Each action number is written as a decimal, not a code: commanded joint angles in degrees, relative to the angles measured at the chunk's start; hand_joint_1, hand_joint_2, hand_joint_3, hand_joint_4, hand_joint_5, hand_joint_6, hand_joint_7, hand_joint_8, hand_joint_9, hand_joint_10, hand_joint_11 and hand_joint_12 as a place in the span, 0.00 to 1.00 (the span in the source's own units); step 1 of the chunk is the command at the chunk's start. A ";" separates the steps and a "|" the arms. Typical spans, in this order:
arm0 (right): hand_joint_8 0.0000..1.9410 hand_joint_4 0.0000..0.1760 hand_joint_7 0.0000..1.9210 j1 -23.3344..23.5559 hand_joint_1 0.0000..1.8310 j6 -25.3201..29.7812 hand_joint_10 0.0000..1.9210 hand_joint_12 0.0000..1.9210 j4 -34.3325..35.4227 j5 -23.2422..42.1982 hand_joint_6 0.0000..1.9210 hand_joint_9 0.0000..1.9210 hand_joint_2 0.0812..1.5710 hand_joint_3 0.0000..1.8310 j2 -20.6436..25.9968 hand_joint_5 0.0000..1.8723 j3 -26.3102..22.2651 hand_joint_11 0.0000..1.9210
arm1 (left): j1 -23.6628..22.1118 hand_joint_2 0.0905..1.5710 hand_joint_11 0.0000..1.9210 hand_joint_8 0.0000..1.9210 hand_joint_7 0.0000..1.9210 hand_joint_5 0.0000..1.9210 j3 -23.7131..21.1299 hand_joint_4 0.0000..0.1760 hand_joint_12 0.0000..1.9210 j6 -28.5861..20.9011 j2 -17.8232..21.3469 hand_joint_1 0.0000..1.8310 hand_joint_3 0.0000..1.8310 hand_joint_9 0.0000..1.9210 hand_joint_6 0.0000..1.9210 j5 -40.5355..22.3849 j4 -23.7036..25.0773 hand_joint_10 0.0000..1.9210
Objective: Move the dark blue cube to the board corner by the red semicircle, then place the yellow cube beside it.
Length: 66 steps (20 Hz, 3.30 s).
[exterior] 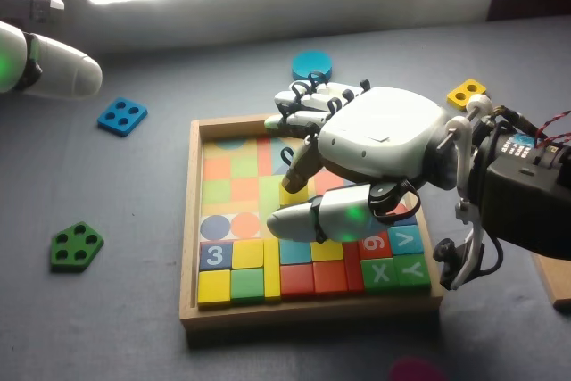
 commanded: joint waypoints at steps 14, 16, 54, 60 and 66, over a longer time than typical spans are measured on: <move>0.00 0.00 0.10 -0.72 0.01 0.03 0.00 0.00 -0.30 5.08 0.00 0.00 0.71 0.00 0.21 0.46 1.09 0.00 | -0.44 0.65 0.00 0.00 0.04 0.03 0.56 0.00 0.17 0.10 0.12 0.00 0.00 0.03 0.00 -4.67 2.03 0.00; 0.00 0.05 0.09 -0.59 0.00 0.08 0.00 0.00 -0.30 5.09 0.00 0.00 0.72 0.00 0.21 0.45 1.95 0.00 | -0.44 0.65 0.00 0.00 0.04 0.02 0.56 0.00 0.18 0.10 0.12 0.00 0.00 0.04 0.00 -4.68 2.03 0.00; 0.00 0.00 0.12 -3.29 0.00 0.11 0.01 0.00 -0.30 5.03 0.00 0.02 0.72 0.00 2.38 0.46 10.06 0.00 | -0.47 0.66 0.00 0.00 0.05 0.03 0.70 0.00 0.19 0.11 0.12 0.00 0.00 0.04 0.00 -5.06 2.26 0.00; 0.00 0.00 0.13 -3.38 0.00 -0.04 0.01 0.00 -0.30 5.34 0.00 0.02 0.72 0.00 2.69 0.46 10.24 0.00 | -0.47 0.66 0.00 0.00 0.05 0.03 0.70 0.00 0.19 0.11 0.12 0.00 0.00 0.04 0.00 -5.06 2.26 0.00; 0.00 0.00 0.12 -2.59 0.00 -0.22 0.01 0.00 -0.31 6.53 0.00 0.02 0.72 0.00 2.74 0.46 10.63 0.00 | -0.47 0.66 0.00 0.00 0.05 0.02 0.70 0.00 0.18 0.11 0.12 0.00 0.00 0.04 0.00 -5.06 2.25 0.00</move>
